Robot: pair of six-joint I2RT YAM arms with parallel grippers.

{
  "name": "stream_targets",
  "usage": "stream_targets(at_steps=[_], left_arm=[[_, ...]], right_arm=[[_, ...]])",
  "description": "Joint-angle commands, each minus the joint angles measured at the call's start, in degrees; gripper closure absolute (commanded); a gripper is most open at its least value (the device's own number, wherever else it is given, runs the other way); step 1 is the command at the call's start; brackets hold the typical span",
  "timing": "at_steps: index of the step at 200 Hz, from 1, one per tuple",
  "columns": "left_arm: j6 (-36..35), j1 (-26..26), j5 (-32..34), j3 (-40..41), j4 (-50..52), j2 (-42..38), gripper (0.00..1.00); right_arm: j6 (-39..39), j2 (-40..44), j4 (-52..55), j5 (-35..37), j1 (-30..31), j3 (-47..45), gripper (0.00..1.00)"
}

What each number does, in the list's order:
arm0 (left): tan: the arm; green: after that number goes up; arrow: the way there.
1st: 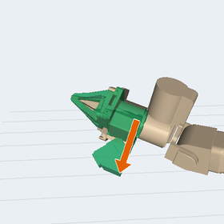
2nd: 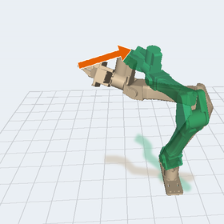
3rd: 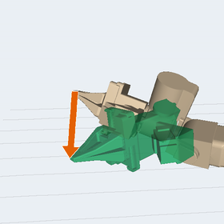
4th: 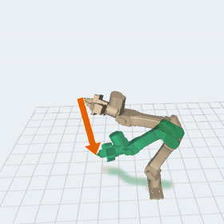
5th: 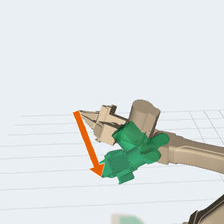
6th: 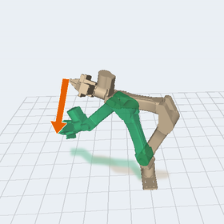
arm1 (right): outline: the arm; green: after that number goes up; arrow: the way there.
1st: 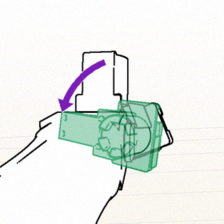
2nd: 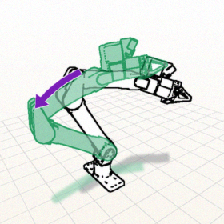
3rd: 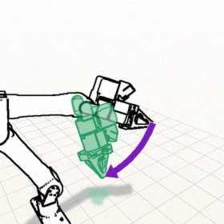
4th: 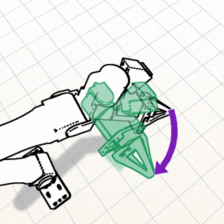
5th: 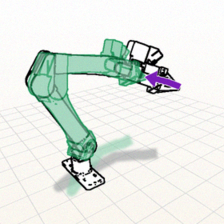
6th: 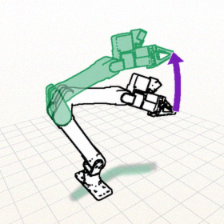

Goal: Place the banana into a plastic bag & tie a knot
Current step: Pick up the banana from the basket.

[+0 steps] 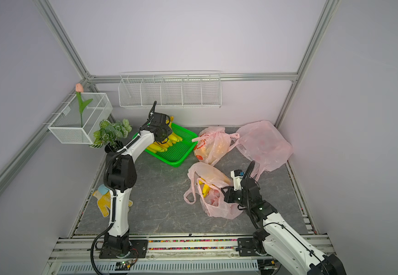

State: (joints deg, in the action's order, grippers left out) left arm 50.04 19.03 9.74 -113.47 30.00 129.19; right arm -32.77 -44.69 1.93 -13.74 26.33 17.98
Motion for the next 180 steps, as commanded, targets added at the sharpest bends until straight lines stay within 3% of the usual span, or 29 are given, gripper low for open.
stream_targets(at_steps=[1, 63, 113, 146, 180], left_arm=[[2.1, -0.1, 1.0, 4.0, -2.5, -3.9, 0.69], [2.8, 0.7, 3.2, 14.5, -6.8, -14.3, 0.8], [5.2, 2.9, 6.1, 25.4, -10.0, -23.4, 0.82], [5.3, 3.7, 5.9, 30.3, -9.7, -29.1, 0.83], [5.7, 4.4, 3.8, 40.6, -10.7, -37.9, 0.84]], right_arm=[[-0.2, 1.1, 1.5, 0.2, -0.4, 0.3, 0.93], [0.4, 1.3, 3.8, -0.1, -0.3, 3.3, 0.93], [2.6, 1.1, 7.7, -0.5, -0.3, 8.0, 0.93], [3.5, 2.4, 10.3, 0.3, -0.2, 9.7, 0.93], [4.0, 2.4, 11.7, 0.4, -0.3, 11.0, 0.93]])
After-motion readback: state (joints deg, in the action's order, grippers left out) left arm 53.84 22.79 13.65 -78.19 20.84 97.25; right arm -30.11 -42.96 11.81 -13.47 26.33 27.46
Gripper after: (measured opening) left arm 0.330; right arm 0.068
